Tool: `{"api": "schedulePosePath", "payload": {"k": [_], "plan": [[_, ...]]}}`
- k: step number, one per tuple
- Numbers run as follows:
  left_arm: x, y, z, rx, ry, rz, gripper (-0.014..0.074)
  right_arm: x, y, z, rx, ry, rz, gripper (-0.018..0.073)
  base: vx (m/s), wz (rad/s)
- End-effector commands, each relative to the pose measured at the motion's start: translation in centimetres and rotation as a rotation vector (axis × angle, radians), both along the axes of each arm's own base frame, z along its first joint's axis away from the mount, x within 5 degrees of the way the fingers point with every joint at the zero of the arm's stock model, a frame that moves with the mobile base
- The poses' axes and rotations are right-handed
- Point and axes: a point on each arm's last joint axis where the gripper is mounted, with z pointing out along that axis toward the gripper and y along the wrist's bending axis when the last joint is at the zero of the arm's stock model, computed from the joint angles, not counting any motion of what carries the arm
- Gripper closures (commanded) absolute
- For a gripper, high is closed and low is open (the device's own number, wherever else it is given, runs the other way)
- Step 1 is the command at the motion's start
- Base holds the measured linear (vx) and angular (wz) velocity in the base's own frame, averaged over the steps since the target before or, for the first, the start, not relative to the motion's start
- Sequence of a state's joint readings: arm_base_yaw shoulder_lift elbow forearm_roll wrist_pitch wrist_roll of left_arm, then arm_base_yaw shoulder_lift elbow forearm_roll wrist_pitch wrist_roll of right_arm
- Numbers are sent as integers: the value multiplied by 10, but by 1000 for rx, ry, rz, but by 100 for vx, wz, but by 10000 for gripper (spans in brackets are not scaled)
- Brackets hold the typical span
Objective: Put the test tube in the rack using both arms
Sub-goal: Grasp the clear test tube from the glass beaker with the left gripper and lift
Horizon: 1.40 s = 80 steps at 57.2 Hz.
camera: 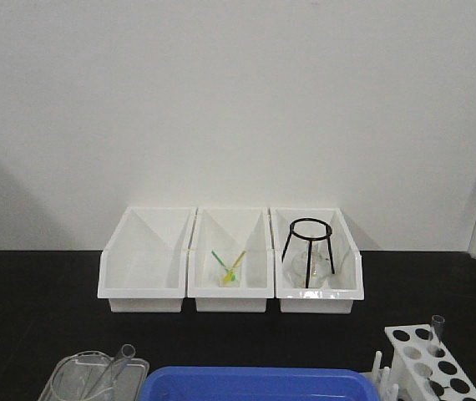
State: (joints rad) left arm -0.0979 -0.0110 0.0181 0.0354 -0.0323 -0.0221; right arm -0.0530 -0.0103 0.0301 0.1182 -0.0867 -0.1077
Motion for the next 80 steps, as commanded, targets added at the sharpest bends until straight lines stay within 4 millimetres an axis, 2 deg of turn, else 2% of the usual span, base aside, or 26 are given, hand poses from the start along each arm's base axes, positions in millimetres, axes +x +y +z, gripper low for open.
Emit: {"api": "schedulePosePath", "payload": {"k": [1, 8, 9, 13, 14, 15, 20, 23, 28, 35, 43, 49, 58, 67, 80], "plan": [[-14, 1, 48, -142, -322, -30, 603, -8, -5, 24, 125, -274, -25, 570, 0, 0], [-30, 3, 98, -179, -425, -46, 603, -22, -5, 70, 44, -423, -44, 570, 0, 0], [-33, 3, 108, -176, -429, -45, 603, -27, -4, 85, 12, -449, -52, 570, 0, 0], [-36, 3, 137, -158, -424, -40, 603, -34, -3, 116, -46, -467, -65, 570, 0, 0], [-38, 4, 152, -145, -439, -36, 603, -35, -2, 132, -68, -463, -67, 570, 0, -1], [-38, 4, 159, -133, -438, -32, 603, -35, -2, 139, -87, -451, -70, 570, 0, 0], [-22, 2, 195, -72, -400, -12, 603, -27, -1, 176, -132, -408, -70, 570, 0, 0], [-11, 1, 217, -56, -385, -7, 603, -14, -1, 192, -137, -345, -57, 570, 0, 0], [16, -2, 236, -52, -336, -6, 603, 6, -1, 212, -137, -287, -45, 570, 0, 0], [49, -5, 241, -71, -260, -11, 603, 31, -2, 224, -129, -246, -43, 570, 0, 0], [76, -7, 231, -86, -178, -14, 603, 48, -3, 221, -102, -192, -33, 570, 0, 0], [84, -8, 228, -77, -157, -13, 596, 53, -4, 221, -99, -191, -37, 566, 0, 0], [85, -8, 228, -71, -155, -11, 549, 54, -4, 220, -100, -181, -35, 534, 0, 0], [85, -8, 228, -27, -160, -3, 429, 55, -3, 217, -100, -149, -26, 423, 0, 0], [85, -8, 228, -19, -162, -2, 186, 57, -2, 211, -99, -83, -7, 88, 0, 0]]}}
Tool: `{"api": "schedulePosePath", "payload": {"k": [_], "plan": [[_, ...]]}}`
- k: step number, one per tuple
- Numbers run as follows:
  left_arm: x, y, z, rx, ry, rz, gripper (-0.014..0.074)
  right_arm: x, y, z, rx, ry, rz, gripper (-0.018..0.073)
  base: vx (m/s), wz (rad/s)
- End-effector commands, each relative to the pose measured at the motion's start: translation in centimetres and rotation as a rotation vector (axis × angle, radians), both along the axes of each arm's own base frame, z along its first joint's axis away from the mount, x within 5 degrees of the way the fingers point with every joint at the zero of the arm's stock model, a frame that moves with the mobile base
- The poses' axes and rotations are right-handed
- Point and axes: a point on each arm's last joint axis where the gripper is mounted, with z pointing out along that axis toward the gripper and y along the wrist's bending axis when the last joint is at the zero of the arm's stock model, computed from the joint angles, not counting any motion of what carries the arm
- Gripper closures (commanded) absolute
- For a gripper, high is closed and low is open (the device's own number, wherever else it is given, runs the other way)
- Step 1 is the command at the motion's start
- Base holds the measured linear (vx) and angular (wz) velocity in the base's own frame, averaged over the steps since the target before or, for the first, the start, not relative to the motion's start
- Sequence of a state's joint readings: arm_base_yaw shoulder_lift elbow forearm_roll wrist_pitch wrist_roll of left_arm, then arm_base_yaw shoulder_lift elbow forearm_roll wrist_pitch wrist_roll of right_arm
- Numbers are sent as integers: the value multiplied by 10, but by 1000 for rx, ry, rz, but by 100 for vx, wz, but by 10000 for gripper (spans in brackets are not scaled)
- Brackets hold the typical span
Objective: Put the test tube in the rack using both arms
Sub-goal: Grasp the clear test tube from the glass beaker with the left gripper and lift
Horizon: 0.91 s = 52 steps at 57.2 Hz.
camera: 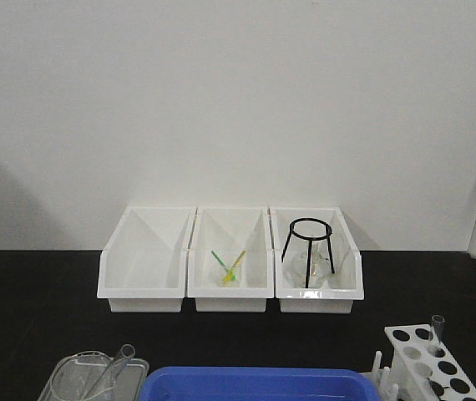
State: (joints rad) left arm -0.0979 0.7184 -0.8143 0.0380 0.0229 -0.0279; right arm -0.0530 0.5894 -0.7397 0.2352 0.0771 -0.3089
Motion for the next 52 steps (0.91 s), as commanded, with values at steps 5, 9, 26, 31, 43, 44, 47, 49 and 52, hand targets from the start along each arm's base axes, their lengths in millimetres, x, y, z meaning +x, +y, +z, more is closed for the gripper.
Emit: {"api": "schedulePosePath", "payload": {"k": [5, 9, 26, 31, 43, 44, 47, 49, 52], "plan": [[-4, 0, 19, -11, -116, -3, 132, -2, -2, 16, -11, -84, -20, -15, 0, 0], [-4, 0, 19, -11, -122, -3, 108, -3, -2, 18, -11, -102, -24, -61, 0, 0], [-4, 0, 19, -4, -143, -2, 109, 1, 3, 15, 109, -75, 47, -60, 0, 0], [5, -3, 7, 28, -97, -12, 109, 6, 11, 11, 81, -33, 107, -27, 0, 0], [28, -30, -48, 248, 47, -131, 109, 18, 28, -30, 23, 59, 214, 32, 0, 0], [30, -32, -53, 264, 58, -140, 109, 18, 29, -34, 25, 61, 218, 35, 0, 0], [36, -39, -71, 307, 108, -172, 109, 19, 32, -48, 26, 70, 231, 41, 0, 0], [41, -43, -84, 333, 147, -192, 109, 20, 33, -57, 25, 78, 239, 43, 0, 0], [46, -48, -100, 360, 197, -218, 109, 20, 35, -67, 25, 88, 248, 44, 0, 0]]}}
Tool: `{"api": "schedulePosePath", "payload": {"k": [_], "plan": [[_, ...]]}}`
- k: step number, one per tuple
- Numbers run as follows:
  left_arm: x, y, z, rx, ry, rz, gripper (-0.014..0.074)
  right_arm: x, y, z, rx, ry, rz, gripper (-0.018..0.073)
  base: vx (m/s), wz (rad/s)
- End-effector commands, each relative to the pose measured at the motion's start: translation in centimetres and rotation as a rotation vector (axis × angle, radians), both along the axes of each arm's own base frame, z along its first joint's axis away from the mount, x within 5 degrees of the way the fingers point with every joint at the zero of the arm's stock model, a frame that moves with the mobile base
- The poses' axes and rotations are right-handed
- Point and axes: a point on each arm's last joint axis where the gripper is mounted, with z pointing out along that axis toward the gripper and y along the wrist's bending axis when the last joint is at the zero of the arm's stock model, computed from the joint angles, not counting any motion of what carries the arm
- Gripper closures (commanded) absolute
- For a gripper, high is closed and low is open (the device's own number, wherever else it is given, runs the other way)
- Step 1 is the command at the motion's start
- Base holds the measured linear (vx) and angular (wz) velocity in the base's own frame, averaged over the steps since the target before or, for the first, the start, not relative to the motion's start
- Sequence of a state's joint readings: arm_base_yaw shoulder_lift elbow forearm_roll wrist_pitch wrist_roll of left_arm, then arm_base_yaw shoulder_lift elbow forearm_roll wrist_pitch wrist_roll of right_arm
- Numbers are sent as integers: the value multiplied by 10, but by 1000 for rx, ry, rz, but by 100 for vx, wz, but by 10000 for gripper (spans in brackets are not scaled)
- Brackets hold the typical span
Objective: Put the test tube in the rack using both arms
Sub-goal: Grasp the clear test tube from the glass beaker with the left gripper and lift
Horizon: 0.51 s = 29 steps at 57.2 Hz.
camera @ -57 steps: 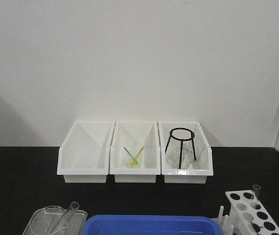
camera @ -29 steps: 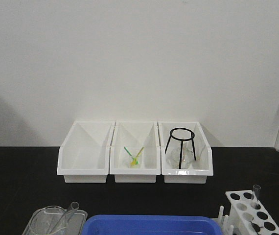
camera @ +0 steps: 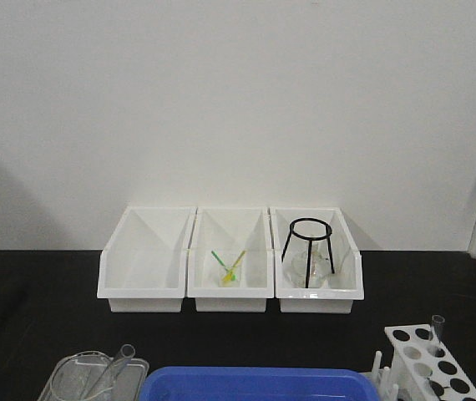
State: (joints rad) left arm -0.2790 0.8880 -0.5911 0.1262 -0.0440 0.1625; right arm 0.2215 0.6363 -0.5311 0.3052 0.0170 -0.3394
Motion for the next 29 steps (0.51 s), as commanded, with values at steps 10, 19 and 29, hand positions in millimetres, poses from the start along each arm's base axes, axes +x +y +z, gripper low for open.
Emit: {"api": "schedulePosePath", "payload": {"k": [10, 19, 29], "plan": [[30, -24, -42, 81, 38, -105, 109, 1, 1, -17, 4, -77, -15, 44, 0, 0], [50, -33, -66, 81, 74, -124, 109, 1, 0, -15, 8, -95, -21, 44, 0, 0], [65, -44, -87, 116, 61, -195, 110, 1, 0, -14, 9, -100, -22, 44, 0, 0]]}}
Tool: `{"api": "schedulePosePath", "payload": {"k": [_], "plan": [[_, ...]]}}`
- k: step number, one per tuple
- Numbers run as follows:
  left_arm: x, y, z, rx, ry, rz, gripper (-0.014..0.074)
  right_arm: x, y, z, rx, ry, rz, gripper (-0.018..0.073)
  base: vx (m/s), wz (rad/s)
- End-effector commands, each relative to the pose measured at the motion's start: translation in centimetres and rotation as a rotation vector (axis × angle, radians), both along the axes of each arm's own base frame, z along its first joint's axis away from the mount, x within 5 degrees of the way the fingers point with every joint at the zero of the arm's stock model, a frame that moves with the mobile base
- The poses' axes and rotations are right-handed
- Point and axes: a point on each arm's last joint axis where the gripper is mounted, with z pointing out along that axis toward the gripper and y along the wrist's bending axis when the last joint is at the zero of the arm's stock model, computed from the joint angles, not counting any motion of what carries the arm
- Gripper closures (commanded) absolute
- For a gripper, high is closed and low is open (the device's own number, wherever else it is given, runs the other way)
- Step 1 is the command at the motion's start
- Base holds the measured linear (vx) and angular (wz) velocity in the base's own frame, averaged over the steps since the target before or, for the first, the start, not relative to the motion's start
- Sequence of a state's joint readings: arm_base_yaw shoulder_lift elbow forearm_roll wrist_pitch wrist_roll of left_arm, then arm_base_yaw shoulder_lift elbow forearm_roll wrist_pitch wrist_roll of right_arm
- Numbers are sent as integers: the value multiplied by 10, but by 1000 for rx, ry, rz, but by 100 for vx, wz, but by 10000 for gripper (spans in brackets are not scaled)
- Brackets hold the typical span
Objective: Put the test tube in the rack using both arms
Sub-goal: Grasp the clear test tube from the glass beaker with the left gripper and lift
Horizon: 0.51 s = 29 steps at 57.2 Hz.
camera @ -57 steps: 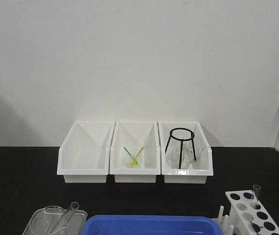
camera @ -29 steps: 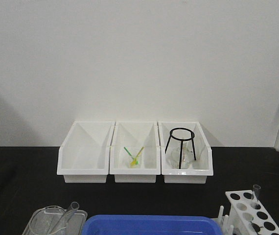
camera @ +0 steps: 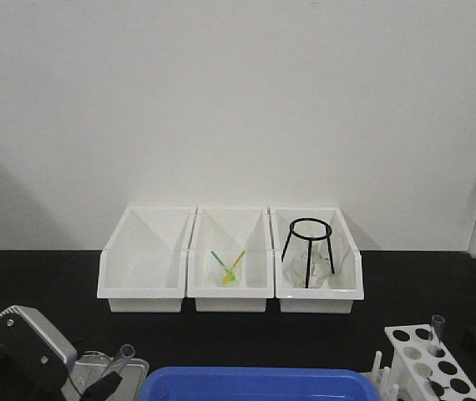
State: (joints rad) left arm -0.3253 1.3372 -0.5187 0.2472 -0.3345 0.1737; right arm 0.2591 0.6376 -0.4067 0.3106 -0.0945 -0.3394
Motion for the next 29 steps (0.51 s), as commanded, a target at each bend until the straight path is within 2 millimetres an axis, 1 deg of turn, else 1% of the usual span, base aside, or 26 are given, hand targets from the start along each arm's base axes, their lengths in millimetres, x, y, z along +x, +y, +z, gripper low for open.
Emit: {"api": "schedulePosePath", "payload": {"k": [1, 18, 29], "plan": [[9, -10, 12, -62, -126, -53, 112, 1, -2, 19, 12, -122, -27, 44, 0, 0], [22, -18, -8, -99, -147, -87, 158, 1, -4, 24, 22, -169, -42, 44, 0, 0], [28, -21, -14, -113, -162, -93, 200, 1, -4, 24, 24, -172, -43, 44, 0, 0]]}}
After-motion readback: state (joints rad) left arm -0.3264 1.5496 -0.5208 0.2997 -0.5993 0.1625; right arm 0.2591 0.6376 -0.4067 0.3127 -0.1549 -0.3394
